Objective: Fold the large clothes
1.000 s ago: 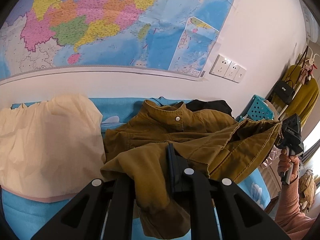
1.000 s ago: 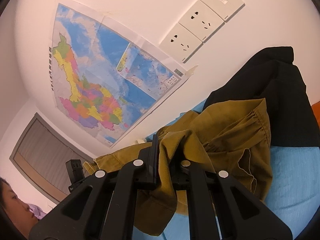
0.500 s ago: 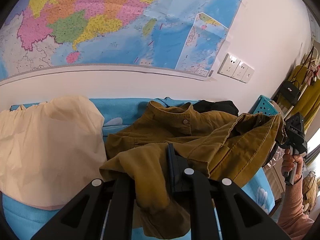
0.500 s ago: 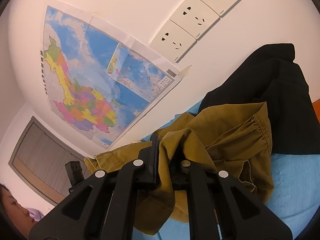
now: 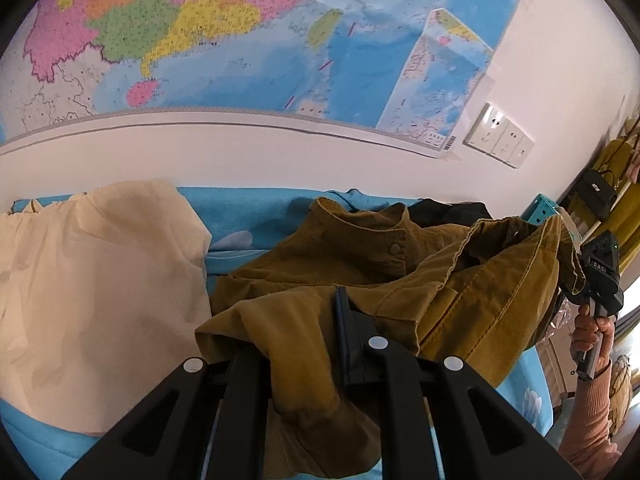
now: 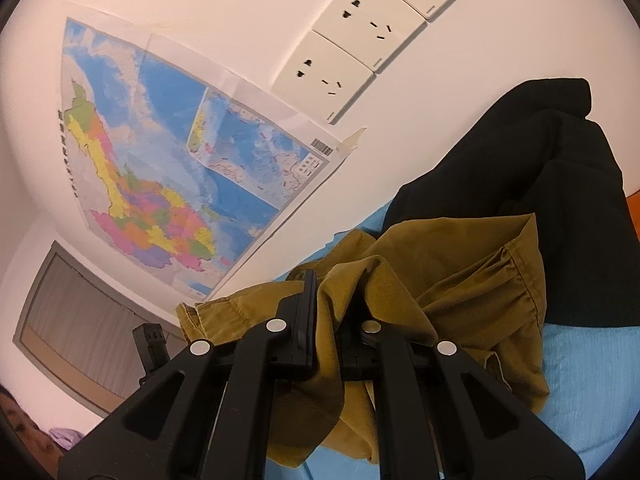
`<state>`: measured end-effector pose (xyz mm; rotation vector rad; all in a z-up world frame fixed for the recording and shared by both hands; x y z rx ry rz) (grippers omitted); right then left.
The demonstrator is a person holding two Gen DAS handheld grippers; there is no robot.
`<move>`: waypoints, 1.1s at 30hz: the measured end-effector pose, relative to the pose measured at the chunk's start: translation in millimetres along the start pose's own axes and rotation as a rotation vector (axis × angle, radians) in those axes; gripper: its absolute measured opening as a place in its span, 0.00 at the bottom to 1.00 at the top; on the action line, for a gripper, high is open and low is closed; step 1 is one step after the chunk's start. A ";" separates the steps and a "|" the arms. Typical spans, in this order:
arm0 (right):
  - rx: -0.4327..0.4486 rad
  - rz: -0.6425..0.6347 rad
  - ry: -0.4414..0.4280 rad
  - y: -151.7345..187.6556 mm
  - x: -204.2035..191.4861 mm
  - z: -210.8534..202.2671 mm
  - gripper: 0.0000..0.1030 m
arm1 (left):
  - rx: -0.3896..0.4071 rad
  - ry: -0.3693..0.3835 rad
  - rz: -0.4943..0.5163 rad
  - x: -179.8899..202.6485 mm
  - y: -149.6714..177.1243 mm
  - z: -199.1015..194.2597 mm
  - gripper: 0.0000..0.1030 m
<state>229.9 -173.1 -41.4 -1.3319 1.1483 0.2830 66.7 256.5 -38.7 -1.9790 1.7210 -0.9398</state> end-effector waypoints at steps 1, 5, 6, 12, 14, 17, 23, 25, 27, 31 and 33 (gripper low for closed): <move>-0.002 0.006 0.004 -1.8 1.8 2.6 0.07 | -0.005 -0.005 -0.004 -1.4 -1.4 2.9 0.10; -0.008 0.027 0.033 -8.2 11.9 15.4 0.08 | -0.039 -0.027 -0.025 -9.6 -7.3 21.6 0.10; -0.011 0.035 0.049 -10.1 15.6 19.7 0.09 | -0.047 -0.031 -0.032 -12.3 -7.5 25.1 0.10; -0.020 0.044 0.099 -17.9 26.1 37.1 0.12 | -0.109 -0.074 -0.070 -25.2 -10.2 58.6 0.10; -0.018 0.046 0.104 -20.8 29.0 40.5 0.14 | -0.123 -0.076 -0.089 -29.0 -11.0 66.6 0.10; -0.012 0.052 0.127 -23.1 34.3 44.4 0.17 | -0.146 -0.076 -0.120 -34.4 -12.9 78.2 0.10; 0.058 -0.020 0.166 -20.7 22.0 33.8 0.50 | -0.175 -0.070 -0.154 -38.9 -15.3 91.6 0.12; 0.100 -0.080 0.190 -17.2 10.8 23.2 0.53 | -0.182 -0.057 -0.172 -42.5 -15.0 93.2 0.12; 0.121 -0.153 0.197 -9.3 -3.2 14.5 0.53 | -0.184 -0.041 -0.186 -44.9 -14.4 94.1 0.12; 0.073 -0.395 0.218 25.9 -36.9 25.9 0.52 | -0.192 -0.025 -0.209 -47.3 -14.1 96.6 0.12; 0.001 -0.492 0.291 41.4 -37.1 51.2 0.44 | -0.198 -0.023 -0.220 -47.9 -14.6 99.3 0.12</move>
Point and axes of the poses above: each gripper's, at about its wrist camera, not at the fingertips, and z roughly the way its jaws point, x to its right, y to its underside, the point moved 5 cm from there along z, roughly the way its jaws point, and after that the axes turned 4 degrees about z, right-handed, at the moved point
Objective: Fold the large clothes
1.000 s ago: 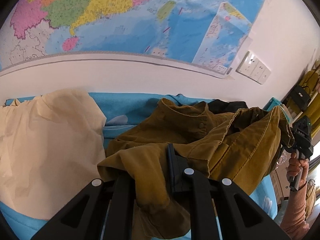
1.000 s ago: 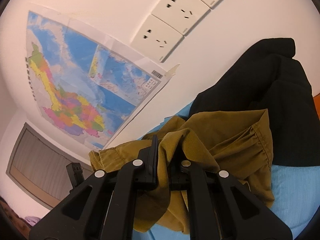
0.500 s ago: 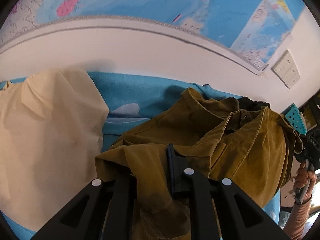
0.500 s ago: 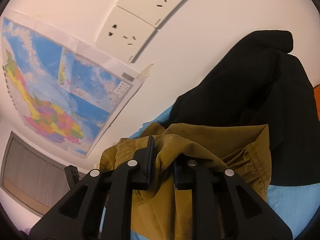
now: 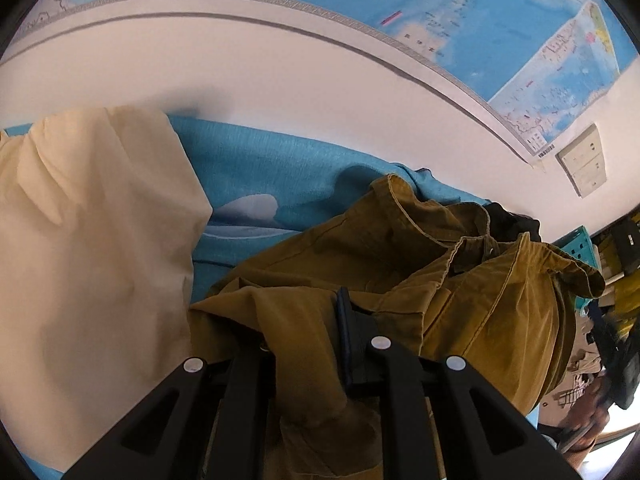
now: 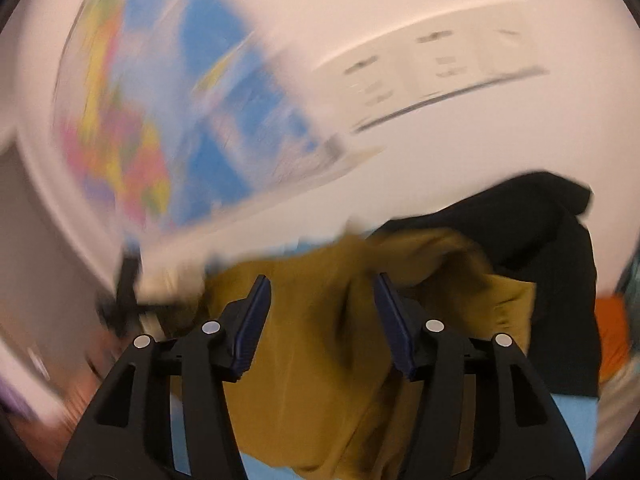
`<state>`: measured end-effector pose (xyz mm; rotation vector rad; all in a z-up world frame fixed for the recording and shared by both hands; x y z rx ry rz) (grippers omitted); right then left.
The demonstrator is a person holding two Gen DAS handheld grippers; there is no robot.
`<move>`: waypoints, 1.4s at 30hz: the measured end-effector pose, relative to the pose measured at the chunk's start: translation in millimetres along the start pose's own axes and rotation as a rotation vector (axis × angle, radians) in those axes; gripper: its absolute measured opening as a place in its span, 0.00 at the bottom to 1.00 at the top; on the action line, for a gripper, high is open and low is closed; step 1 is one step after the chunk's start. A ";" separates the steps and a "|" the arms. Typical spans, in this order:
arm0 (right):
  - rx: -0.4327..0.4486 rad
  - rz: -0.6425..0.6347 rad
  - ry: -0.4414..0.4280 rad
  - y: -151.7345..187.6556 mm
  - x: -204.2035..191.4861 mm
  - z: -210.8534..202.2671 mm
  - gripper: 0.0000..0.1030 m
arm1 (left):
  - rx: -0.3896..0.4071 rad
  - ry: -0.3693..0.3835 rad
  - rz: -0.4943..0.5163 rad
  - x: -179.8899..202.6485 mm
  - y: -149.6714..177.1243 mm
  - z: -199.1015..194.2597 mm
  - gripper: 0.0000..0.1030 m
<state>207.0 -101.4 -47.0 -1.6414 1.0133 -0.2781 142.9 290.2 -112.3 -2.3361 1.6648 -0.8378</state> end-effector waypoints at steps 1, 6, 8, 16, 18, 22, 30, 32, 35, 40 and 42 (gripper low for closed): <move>-0.030 -0.018 0.026 3.8 -0.4 12.1 0.39 | -0.006 0.004 -0.003 0.3 -0.4 1.3 0.12; -0.109 0.031 0.100 2.0 27.5 67.0 0.33 | -0.004 0.065 -0.034 -1.1 0.7 -9.5 0.18; -0.120 0.049 0.125 -1.8 37.0 79.2 0.29 | 0.020 0.106 -0.017 2.5 2.6 -23.1 0.22; -0.159 -0.031 0.212 -1.9 32.8 94.0 0.32 | 0.297 0.206 0.120 29.9 26.1 -81.2 0.85; -0.160 -0.053 0.233 -0.8 30.9 94.4 0.32 | 0.342 0.295 0.149 33.8 32.8 -91.8 0.85; -0.162 -0.118 0.274 0.4 23.0 97.1 0.34 | 0.324 0.195 0.224 46.0 41.5 -78.1 0.85; -0.174 -0.195 0.291 3.3 14.2 99.4 0.45 | 0.148 0.050 0.268 53.8 40.8 -4.1 0.82; -0.170 -0.166 0.269 2.1 16.0 93.7 0.49 | 0.092 -0.009 0.230 46.7 35.9 18.6 0.82; -0.128 -0.118 0.217 -0.1 11.3 73.3 0.57 | 0.060 -0.062 0.205 46.9 34.5 33.1 0.82; -0.024 -0.037 0.029 17.1 13.7 -17.6 0.75 | 0.198 0.013 0.258 57.1 60.2 -17.7 0.81; -0.019 0.036 -0.046 38.3 25.8 -54.7 0.80 | 0.260 0.087 0.273 52.8 82.3 -45.7 0.83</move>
Point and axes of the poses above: each gripper's, at about its wrist camera, not at the fingertips, and z roughly the way its jaws point, x to its right, y to its underside, the point moved 5 cm from there along z, roughly the way its jaws point, and after that the axes turned 4 degrees about z, right-handed, at the moved point
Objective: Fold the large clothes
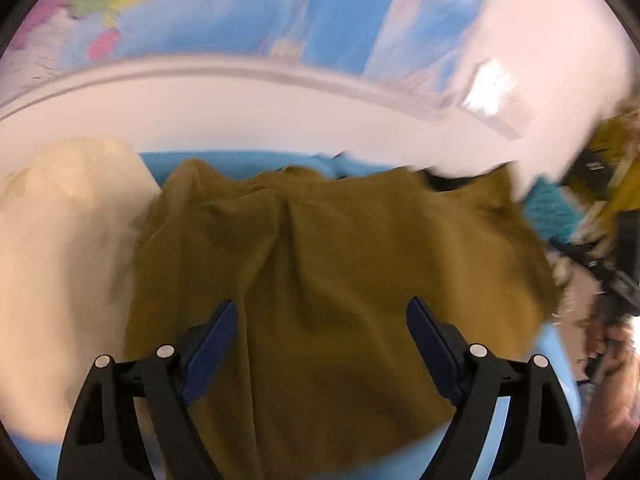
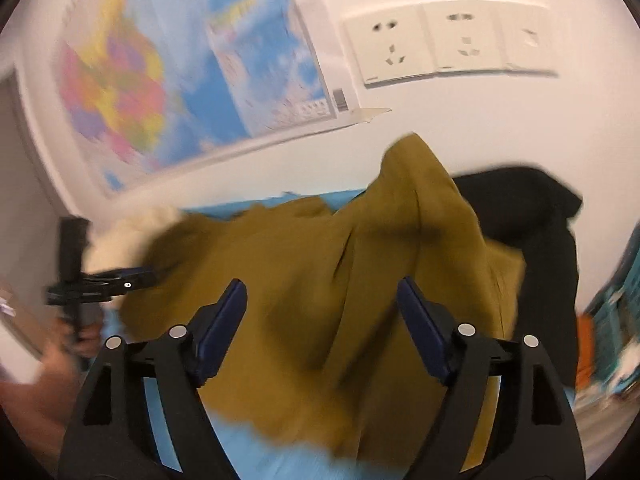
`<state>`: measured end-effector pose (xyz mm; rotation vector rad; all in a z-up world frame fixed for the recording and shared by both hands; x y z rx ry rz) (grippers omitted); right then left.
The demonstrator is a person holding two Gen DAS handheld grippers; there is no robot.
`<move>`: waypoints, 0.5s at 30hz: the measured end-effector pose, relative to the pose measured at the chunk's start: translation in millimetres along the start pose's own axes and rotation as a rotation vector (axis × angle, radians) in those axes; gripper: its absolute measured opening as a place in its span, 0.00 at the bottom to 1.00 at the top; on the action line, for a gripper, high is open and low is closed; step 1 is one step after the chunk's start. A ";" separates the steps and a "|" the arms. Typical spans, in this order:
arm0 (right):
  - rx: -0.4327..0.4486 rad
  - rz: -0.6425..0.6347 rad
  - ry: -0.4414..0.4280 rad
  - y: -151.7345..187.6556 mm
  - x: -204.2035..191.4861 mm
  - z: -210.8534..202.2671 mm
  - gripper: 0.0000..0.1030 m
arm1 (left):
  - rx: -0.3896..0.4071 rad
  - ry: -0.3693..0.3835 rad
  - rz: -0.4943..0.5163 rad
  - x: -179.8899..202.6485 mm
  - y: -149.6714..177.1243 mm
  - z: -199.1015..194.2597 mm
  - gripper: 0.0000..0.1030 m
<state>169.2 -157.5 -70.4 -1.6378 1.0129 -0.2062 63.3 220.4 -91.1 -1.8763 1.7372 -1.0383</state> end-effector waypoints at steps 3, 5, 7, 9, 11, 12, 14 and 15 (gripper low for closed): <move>-0.032 0.154 -0.030 40.0 29.7 -33.3 0.85 | 0.068 0.044 -0.013 -5.0 42.4 -49.8 0.87; -0.064 0.268 -0.007 69.7 54.3 -39.9 0.88 | 0.059 0.047 -0.043 -14.9 67.6 -64.6 0.87; -0.089 0.340 -0.003 85.0 64.8 -30.7 0.88 | 0.027 0.018 -0.091 -29.4 89.7 -67.7 0.87; -0.094 0.386 -0.017 89.8 69.5 -19.1 0.88 | -0.031 -0.002 -0.169 -44.9 106.4 -56.2 0.87; -0.091 0.385 -0.029 85.9 66.4 -2.3 0.88 | -0.051 -0.011 -0.223 -53.5 108.4 -42.0 0.87; -0.091 0.384 -0.025 83.7 65.3 6.6 0.91 | -0.053 -0.009 -0.240 -58.0 110.1 -40.1 0.87; -0.097 0.387 -0.011 80.5 65.7 20.4 0.91 | -0.042 0.006 -0.262 -59.0 104.4 -26.8 0.93; -0.081 0.372 0.015 75.3 62.5 31.7 0.92 | -0.036 0.016 -0.252 -54.3 98.6 -21.4 0.93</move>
Point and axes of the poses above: each gripper's, at about its wrist camera, not at the fingertips, and z roughly the way its jaws point, x to its right, y to its underside, the point moved 5 cm from there along z, roughly the way its jaws point, and after that the axes turned 4 degrees about z, right-handed, at the moved point
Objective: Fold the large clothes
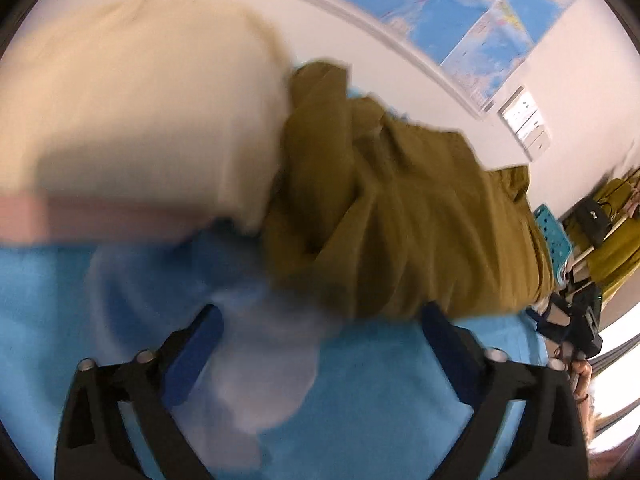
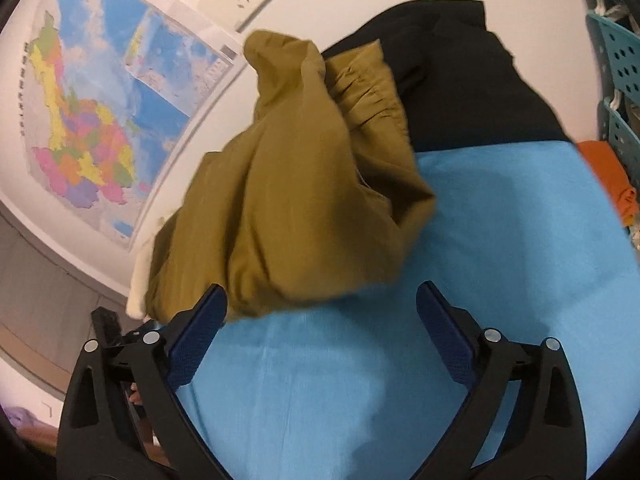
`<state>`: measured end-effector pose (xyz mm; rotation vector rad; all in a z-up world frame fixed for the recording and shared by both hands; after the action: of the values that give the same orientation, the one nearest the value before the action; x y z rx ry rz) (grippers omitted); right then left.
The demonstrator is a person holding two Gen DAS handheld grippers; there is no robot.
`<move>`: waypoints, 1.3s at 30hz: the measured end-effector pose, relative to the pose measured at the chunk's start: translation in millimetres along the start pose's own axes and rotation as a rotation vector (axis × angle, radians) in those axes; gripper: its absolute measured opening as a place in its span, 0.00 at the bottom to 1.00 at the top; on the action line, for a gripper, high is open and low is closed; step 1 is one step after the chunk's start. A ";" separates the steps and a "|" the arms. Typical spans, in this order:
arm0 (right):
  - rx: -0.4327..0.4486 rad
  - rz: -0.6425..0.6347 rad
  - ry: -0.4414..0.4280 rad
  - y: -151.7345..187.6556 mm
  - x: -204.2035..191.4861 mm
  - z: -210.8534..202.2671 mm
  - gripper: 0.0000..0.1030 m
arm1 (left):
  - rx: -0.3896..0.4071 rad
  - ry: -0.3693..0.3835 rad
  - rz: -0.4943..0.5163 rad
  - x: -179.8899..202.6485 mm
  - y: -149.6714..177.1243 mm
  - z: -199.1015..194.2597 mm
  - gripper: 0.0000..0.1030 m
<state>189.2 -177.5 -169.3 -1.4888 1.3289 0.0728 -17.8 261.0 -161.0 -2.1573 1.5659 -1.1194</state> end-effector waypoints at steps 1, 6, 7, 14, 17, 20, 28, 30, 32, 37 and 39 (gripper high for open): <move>0.006 -0.012 0.009 -3.3 -3.2 6.9 0.93 | -0.015 0.015 0.000 4.2 -2.6 5.8 0.93; 0.059 0.022 0.026 -17.5 -8.6 27.4 0.83 | -0.024 0.039 -0.024 25.6 -15.6 30.7 0.92; 0.069 0.041 0.010 -19.8 -6.8 25.2 0.55 | -0.026 0.018 -0.018 28.4 -15.9 33.6 0.82; 0.111 -0.055 -0.144 -23.5 -52.7 -35.1 0.29 | 0.031 0.061 -0.052 39.5 -25.6 -18.9 0.28; 0.128 -0.121 -0.208 -9.9 -81.8 -85.6 0.28 | 0.054 0.104 0.009 57.9 -17.0 -52.1 0.27; 0.116 -0.159 -0.200 15.8 -81.4 -118.1 0.29 | 0.051 0.199 0.042 63.3 9.5 -83.9 0.28; -0.068 -0.047 0.125 73.6 6.2 -81.4 0.58 | -0.134 0.087 0.007 29.1 78.6 -45.3 0.57; -0.006 -0.044 0.170 65.6 9.0 -96.6 0.79 | -0.084 0.019 0.063 34.5 72.8 -56.1 0.65; 0.111 -0.076 0.256 51.3 7.7 -122.8 0.94 | 0.003 -0.074 0.137 42.1 62.8 -77.0 0.75; 0.157 -0.215 0.200 35.9 -32.2 -125.1 0.91 | 0.108 -0.120 0.213 58.0 32.4 -93.7 0.83; 0.116 -0.297 0.195 39.3 -47.1 -101.3 0.89 | 0.090 -0.113 0.246 63.2 24.5 -82.8 0.83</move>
<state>85.3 -209.9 -122.6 -1.6080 1.2274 -0.3427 -85.1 214.0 -92.4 -1.8749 1.6420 -0.9534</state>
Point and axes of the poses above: each gripper's, at about its wrist camera, not at the fingertips, and z roughly the way its jaws point, x to its right, y to its underside, the point moved 5 cm from there along z, roughly the way its jaws point, and after that the axes turned 4 degrees about z, right-handed, at the moved point
